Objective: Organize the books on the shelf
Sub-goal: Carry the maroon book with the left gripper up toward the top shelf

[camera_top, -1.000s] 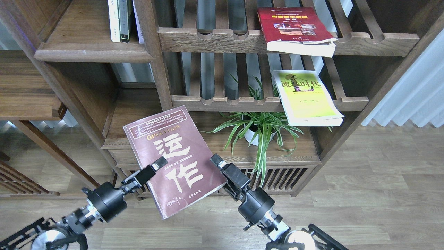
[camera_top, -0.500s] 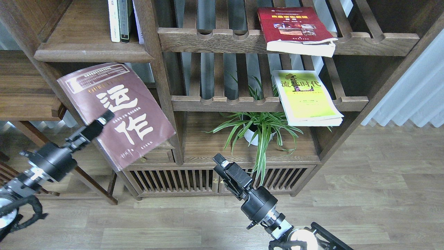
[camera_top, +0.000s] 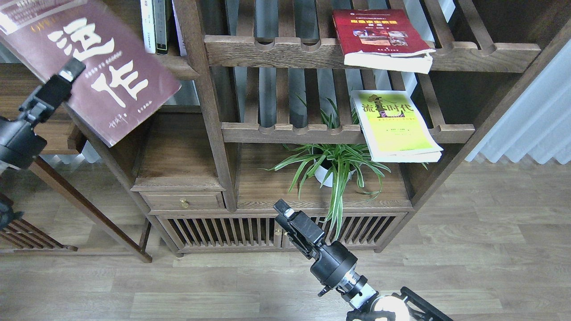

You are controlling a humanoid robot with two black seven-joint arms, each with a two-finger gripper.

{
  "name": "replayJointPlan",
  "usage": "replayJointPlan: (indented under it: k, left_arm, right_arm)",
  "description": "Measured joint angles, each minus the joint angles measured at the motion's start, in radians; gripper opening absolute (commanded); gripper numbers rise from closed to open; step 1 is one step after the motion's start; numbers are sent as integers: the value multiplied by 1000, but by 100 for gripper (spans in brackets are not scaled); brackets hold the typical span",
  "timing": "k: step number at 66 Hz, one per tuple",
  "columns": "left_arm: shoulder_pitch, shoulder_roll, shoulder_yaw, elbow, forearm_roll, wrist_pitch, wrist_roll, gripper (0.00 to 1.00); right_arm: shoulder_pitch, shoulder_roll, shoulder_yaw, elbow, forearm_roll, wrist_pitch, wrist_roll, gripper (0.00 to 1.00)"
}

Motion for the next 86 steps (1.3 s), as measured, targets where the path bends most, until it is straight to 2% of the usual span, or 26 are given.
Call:
replayJointPlan:
  k: [14, 20, 46, 53, 86]
  left_arm:
    - [-7, -36, -66, 1, -1, 0, 100, 10]
    - [-9, -59, -95, 2, -1, 0, 120, 7]
    - [-48, -83, -192, 23, 11, 0, 126, 4]
    - [-49, -93, -207, 34, 13, 0, 112, 1]
    - [-67, -319, -337, 69, 245, 0, 105, 0]
  right_arm:
    - [0, 0, 1, 0, 0, 0, 0, 83]
    - [0, 0, 1, 0, 0, 0, 0, 83]
    - [0, 2, 1, -2, 0, 0, 0, 85]
    - [1, 2, 1, -2, 0, 0, 0, 85]
    - [0, 5, -9, -2, -22, 0, -2, 85]
